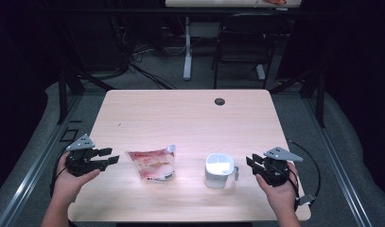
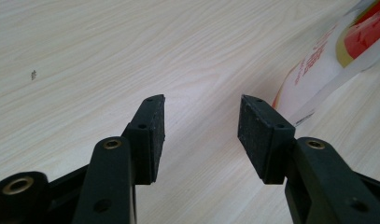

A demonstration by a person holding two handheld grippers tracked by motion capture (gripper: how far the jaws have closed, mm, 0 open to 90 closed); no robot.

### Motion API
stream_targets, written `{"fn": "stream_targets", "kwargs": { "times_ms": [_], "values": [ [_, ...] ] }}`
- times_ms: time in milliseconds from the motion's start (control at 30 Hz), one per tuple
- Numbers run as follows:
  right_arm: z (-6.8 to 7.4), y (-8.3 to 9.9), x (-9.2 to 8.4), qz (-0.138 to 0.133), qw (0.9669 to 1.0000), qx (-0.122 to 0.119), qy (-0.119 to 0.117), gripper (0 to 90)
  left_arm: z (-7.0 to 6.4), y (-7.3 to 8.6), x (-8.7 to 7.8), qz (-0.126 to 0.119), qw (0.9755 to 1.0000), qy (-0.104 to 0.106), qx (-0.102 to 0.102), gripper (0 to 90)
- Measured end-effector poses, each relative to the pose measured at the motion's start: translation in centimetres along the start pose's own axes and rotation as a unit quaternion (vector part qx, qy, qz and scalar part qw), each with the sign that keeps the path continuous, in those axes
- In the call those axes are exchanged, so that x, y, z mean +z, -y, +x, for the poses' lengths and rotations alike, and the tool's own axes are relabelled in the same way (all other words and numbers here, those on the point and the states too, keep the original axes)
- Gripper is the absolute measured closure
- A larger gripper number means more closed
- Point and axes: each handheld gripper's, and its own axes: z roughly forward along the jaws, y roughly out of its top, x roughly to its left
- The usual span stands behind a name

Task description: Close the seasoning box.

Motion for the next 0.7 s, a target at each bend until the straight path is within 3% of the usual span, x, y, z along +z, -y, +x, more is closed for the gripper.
{"fn": "stream_targets", "kwargs": {
  "times_ms": [100,433,533,700],
  "values": [
    [-0.4,0.3,0.3,-0.003,0.9999,0.012,0.011,58.5,0.1,0.1,0.1,0.001,1.0,0.001,-0.001,51.4],
    [-2.0,2.2,1.6,0.021,0.998,0.034,0.049,51.1,0.5,0.4,0.2,-0.001,0.9999,-0.007,-0.009,50.2],
    [-2.5,2.7,2.0,0.023,0.9973,0.053,0.045,50.3,0.6,0.5,0.2,-0.005,0.9999,-0.011,-0.01,50.0],
    [-2.7,2.9,2.1,0.026,0.997,0.055,0.049,48.8,0.7,0.5,0.1,-0.007,0.9998,-0.015,-0.013,49.5]
  ]
}}
